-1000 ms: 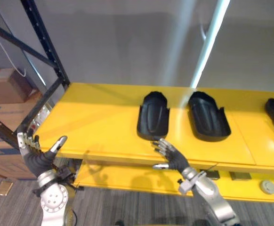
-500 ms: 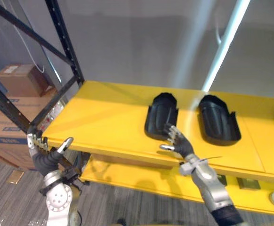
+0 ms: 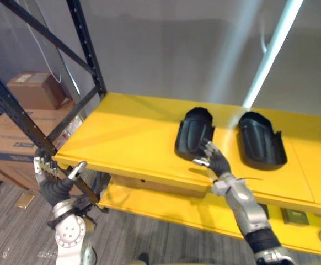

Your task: Walk over and take plastic housings, then place them on the shelf

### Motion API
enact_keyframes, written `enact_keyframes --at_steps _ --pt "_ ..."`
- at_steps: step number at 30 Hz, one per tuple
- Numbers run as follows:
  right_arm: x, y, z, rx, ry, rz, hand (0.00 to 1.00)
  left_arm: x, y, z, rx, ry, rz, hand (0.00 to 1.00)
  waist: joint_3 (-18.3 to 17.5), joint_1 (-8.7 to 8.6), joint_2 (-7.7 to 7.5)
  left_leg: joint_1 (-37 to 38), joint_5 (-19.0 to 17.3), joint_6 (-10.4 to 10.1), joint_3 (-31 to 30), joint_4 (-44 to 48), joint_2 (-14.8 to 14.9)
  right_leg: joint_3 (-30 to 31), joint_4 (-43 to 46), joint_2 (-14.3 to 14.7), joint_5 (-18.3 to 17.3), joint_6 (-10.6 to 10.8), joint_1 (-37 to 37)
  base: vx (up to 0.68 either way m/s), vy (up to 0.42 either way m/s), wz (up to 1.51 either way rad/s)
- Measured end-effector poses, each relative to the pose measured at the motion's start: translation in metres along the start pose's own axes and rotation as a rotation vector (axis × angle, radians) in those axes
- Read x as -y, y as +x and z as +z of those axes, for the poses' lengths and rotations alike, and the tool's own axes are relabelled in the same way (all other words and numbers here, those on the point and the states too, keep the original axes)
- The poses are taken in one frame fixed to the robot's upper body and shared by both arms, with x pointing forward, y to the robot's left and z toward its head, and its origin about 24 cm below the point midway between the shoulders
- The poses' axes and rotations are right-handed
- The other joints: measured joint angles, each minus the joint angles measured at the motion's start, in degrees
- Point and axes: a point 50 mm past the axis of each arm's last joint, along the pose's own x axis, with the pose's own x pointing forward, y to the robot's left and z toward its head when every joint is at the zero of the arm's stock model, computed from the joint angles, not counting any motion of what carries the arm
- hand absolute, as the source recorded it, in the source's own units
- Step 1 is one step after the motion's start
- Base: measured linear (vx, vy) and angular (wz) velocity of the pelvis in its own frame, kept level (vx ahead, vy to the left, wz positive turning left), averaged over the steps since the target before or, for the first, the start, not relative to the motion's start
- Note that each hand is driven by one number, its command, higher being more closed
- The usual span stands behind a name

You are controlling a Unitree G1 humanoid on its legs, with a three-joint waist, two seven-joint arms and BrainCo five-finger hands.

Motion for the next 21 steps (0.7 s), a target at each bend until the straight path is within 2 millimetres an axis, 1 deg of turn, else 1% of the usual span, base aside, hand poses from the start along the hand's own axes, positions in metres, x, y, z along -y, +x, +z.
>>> enact_keyframes --at_steps 7,11,14,21 --pt "0.001 0.006 0.004 0.011 -0.018 -0.052 0.0 0.001 0.001 0.001 0.005 -0.005 -0.002 0.0 0.03 0.28 -0.03 0.0 0.03 0.01 -0.02 0.01 0.0 0.0 0.0 -0.01 0.11 0.09 0.0 0.0 0.0 0.0" --pt "0.006 0.006 0.007 0.025 -0.012 -0.093 0.0 0.002 0.001 0.001 0.006 -0.006 -0.002 0.0 0.5 0.37 -0.09 0.01 0.07 -0.01 -0.01 0.0 0.0 0.01 0.02 -0.02 0.11 0.08 0.02 0.0 0.0 0.0" --pt "0.006 0.007 0.01 0.032 -0.013 -0.092 0.0 0.003 0.002 0.002 0.011 -0.011 -0.005 0.0 1.15 0.37 -0.21 0.0 0.11 -0.02 -0.01 0.0 0.03 0.01 -0.01 0.02 0.16 0.03 0.0 0.0 0.0 0.0" --pt "0.006 0.01 0.014 0.047 -0.026 -0.108 0.0 0.004 0.003 0.002 0.012 -0.013 -0.018 0.0 1.3 0.46 -0.41 -0.02 0.12 -0.02 -0.02 0.01 -0.01 0.0 -0.15 -0.02 0.24 0.12 0.0 0.0 0.0 0.0"
